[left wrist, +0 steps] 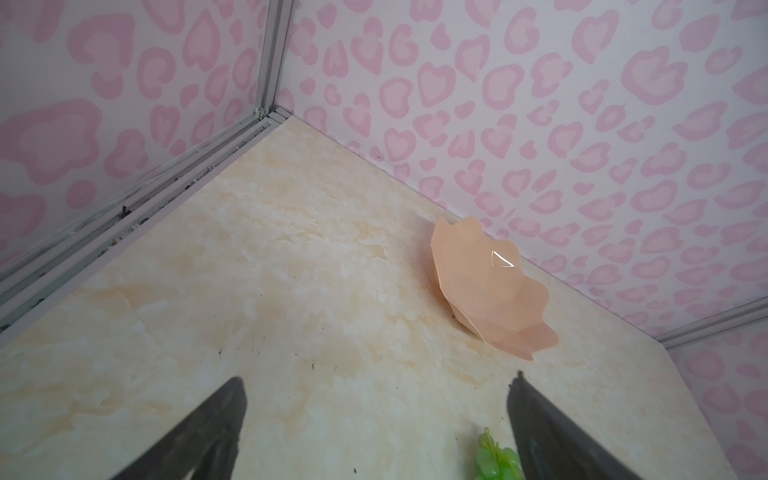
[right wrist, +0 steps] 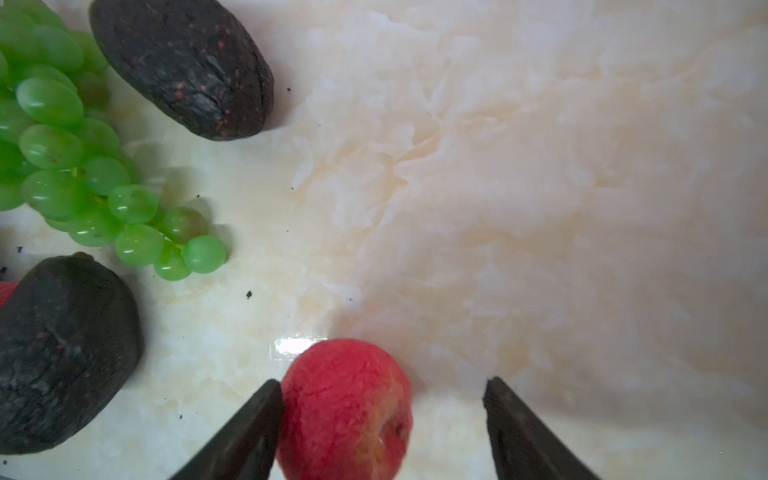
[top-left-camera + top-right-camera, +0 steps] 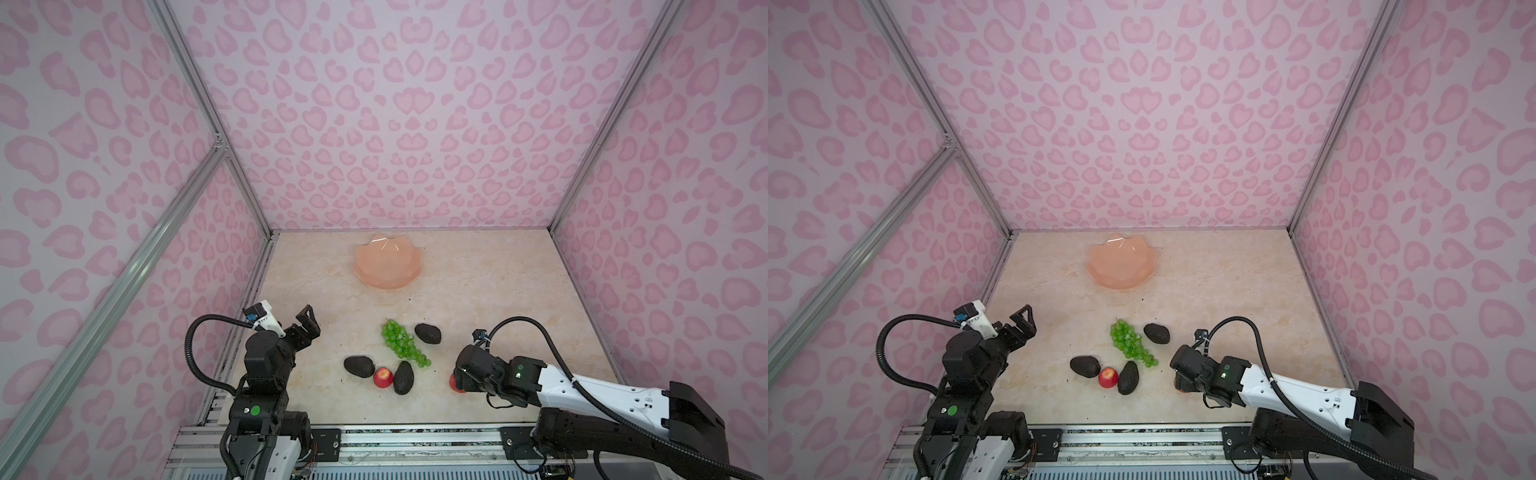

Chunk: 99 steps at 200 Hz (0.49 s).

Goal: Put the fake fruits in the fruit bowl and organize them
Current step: 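Reach the right gripper down and grasp the red apple nearest it, then release the apple into the bowl while the left gripper reaches for an avocado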

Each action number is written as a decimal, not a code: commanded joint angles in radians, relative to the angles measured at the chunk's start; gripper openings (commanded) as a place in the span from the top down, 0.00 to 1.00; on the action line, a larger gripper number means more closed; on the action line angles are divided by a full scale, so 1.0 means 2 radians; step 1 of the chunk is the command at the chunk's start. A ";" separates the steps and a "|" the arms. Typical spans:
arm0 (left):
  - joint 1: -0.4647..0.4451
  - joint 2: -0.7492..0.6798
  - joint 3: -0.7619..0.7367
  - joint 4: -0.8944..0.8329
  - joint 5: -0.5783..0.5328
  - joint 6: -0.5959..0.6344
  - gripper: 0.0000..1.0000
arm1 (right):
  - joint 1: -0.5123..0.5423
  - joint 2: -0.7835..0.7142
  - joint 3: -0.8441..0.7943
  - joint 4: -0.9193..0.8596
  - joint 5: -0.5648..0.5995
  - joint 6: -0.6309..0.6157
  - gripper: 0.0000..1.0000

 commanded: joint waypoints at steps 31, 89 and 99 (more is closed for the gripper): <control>0.000 0.008 0.008 -0.003 0.000 0.004 0.02 | 0.015 0.058 -0.003 0.071 -0.017 0.034 0.48; 0.000 0.006 0.005 -0.007 -0.006 0.002 0.02 | 0.023 0.041 0.082 -0.017 0.064 -0.003 0.64; -0.001 0.006 0.005 -0.011 -0.007 -0.002 0.02 | 0.022 0.044 0.116 -0.019 0.092 -0.037 0.65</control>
